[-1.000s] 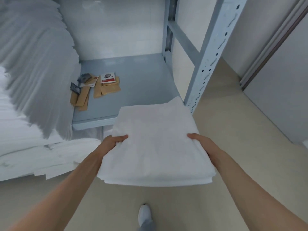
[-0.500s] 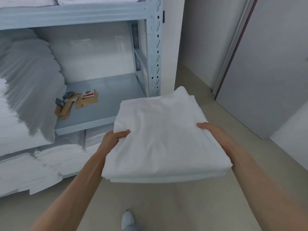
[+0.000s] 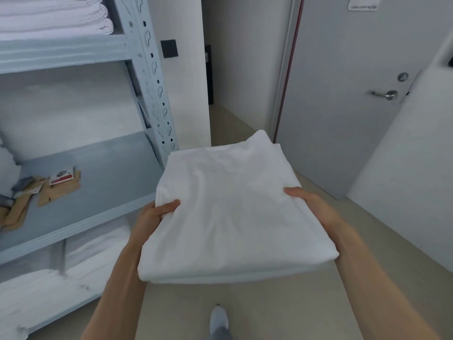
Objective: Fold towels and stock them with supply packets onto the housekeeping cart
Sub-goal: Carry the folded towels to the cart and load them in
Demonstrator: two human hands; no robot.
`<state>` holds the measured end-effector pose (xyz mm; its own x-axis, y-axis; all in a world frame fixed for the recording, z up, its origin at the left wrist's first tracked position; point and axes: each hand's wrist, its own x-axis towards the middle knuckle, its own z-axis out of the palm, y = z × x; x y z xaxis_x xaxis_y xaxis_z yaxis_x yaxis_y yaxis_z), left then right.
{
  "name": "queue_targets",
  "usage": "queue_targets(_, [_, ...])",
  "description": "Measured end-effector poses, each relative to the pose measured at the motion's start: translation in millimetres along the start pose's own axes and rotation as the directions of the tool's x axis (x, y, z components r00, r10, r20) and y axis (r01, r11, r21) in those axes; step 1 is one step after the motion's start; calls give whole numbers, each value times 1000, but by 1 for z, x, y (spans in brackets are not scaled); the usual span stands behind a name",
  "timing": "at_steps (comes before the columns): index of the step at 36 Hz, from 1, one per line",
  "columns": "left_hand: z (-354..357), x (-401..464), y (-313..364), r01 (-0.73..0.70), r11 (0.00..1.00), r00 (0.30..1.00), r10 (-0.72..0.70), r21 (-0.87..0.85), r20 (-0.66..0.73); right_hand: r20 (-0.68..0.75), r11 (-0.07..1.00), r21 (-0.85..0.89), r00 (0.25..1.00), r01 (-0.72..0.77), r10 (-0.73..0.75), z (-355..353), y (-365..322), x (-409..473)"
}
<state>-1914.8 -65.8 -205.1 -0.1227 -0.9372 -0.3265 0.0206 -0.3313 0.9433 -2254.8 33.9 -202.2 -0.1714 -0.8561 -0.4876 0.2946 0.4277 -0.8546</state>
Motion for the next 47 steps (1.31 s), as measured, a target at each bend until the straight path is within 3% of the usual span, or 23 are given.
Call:
queue_targets(20, [129, 274, 100, 5, 1000, 970, 0, -21, 243, -111, 983, 181, 994, 13, 8, -68, -142, 205])
queue_targets(28, [190, 363, 130, 7, 1000, 976, -9, 11, 218, -113, 979, 197, 993, 54, -32, -107, -191, 292])
queue_targets(33, [237, 429, 146, -66, 997, 984, 58, 38, 168, -90, 981, 175, 994, 84, -69, -138, -234, 368])
queue_targets(47, [365, 612, 221, -85, 996, 996, 84, 17, 24, -26, 995, 78, 998, 59, -57, -223, -411, 581])
